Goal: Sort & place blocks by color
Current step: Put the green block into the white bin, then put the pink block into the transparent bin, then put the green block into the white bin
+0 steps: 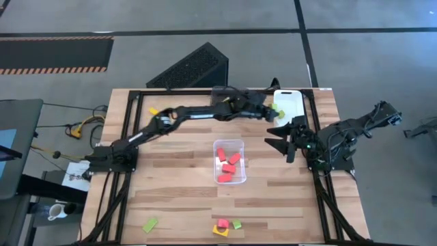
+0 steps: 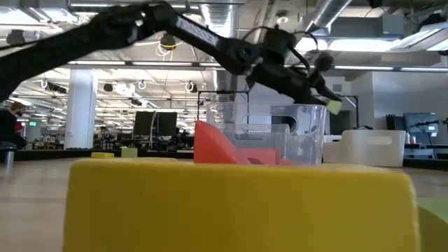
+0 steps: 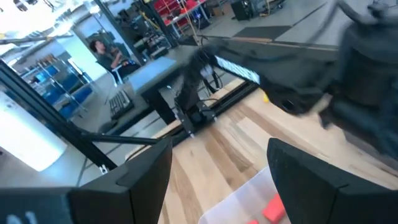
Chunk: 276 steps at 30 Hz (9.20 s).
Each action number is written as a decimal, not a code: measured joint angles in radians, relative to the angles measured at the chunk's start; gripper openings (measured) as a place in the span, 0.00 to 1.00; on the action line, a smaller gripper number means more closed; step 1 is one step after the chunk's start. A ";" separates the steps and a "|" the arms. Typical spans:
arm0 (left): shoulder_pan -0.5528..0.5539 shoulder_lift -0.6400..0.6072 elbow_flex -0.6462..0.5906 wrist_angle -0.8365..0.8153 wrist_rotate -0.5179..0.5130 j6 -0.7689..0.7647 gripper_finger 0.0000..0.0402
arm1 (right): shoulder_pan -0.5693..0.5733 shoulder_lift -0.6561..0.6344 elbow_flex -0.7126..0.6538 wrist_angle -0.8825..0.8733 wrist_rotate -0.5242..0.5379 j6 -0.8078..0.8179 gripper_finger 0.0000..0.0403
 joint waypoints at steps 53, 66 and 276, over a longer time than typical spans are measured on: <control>0.015 0.155 0.103 0.159 -0.005 0.548 0.64 | -0.111 -0.006 0.000 0.089 -0.085 0.081 0.71; 0.033 0.093 0.102 -0.093 0.171 0.557 0.64 | -0.125 -0.006 0.000 0.110 -0.114 0.079 0.71; -1.302 -0.924 -1.485 -0.313 -0.007 -1.213 0.64 | -0.012 0.828 0.781 -0.774 -0.389 -0.148 0.68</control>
